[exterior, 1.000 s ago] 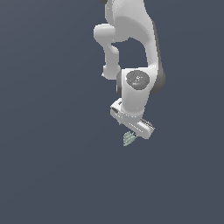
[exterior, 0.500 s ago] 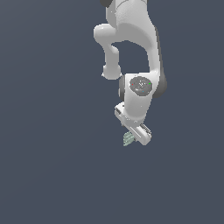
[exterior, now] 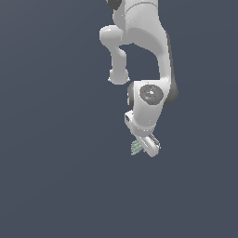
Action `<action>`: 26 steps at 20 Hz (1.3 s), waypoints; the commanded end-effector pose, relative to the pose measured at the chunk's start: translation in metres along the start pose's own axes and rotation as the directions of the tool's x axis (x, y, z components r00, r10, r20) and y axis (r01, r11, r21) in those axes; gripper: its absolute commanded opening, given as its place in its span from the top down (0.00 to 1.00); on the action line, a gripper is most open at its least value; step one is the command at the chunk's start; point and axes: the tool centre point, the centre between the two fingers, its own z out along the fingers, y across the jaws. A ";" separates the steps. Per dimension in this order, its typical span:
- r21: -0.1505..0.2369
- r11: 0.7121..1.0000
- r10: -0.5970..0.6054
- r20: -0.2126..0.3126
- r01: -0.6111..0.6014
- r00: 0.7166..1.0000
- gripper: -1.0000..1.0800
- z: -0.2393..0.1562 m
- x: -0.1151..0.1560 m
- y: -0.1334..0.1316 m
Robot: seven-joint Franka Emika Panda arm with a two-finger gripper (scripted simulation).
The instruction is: Pick up the object and move it to a goal position.
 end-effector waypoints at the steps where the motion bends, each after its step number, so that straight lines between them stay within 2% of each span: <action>1: 0.000 1.000 0.010 -0.001 -0.010 1.000 0.04 0.001 0.000 0.000; 6: 0.000 1.000 0.007 0.000 -0.007 1.000 0.04 0.004 0.000 0.000; 15: 0.000 1.000 0.011 -0.001 -0.011 1.000 0.04 0.046 0.000 0.001; 20: 0.000 1.000 0.011 -0.001 -0.011 1.000 0.04 0.051 0.000 0.000; 21: 0.000 1.000 0.011 -0.001 -0.011 1.000 1.00 0.051 0.000 0.000; 26: 0.000 1.000 0.011 -0.001 -0.011 1.000 1.00 0.051 0.000 0.000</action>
